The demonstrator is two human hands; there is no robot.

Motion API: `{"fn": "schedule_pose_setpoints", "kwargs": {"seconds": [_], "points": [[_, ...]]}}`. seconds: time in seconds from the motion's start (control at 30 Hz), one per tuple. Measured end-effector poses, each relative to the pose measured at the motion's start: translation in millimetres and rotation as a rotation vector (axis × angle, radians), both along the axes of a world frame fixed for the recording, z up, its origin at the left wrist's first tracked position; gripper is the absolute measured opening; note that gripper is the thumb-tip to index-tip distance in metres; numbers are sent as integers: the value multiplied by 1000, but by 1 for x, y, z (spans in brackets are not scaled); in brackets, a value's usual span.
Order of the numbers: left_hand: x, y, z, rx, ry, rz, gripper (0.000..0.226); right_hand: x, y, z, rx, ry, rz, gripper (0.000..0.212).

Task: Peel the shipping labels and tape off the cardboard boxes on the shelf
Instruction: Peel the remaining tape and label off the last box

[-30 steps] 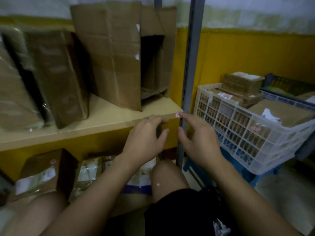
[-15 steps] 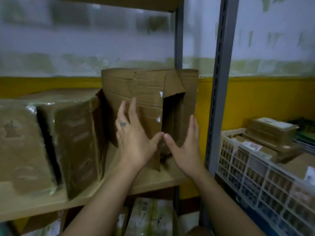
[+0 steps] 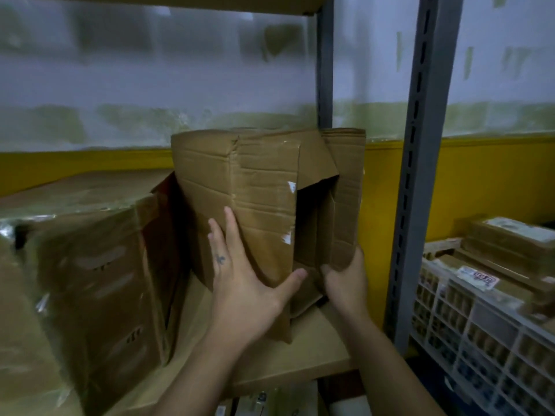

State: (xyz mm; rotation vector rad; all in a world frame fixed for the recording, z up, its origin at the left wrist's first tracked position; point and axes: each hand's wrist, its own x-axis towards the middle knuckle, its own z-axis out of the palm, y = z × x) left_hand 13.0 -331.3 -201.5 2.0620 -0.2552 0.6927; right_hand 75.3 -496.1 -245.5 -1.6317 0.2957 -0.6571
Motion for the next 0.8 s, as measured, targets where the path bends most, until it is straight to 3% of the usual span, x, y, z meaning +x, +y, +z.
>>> {"fn": "schedule_pose_setpoints", "kwargs": {"seconds": [0.07, 0.13, 0.23, 0.4, 0.53, 0.7, 0.8], "points": [[3, 5, -4, -53, -32, 30, 130, -16, 0, -10, -103, -26, 153, 67], [5, 9, -7, -100, -77, 38, 114, -27, 2, -19, -284, -15, 251, 81], [5, 11, -5, -176, -100, 23, 100, -35, 8, -15, -452, 26, 221, 94], [-1, 23, 23, -256, -67, 1, 93, -53, 19, 25, -474, -101, -4, 63], [-11, 32, 64, -270, -6, -34, 103, -77, 33, 72, -601, -167, -146, 41], [-20, 53, 112, -322, 137, -96, 114, -119, 37, 135, -898, -96, -125, 30], [-19, 62, 139, -320, 142, -141, 101, -142, 37, 175, -1029, 43, -42, 22]]}}
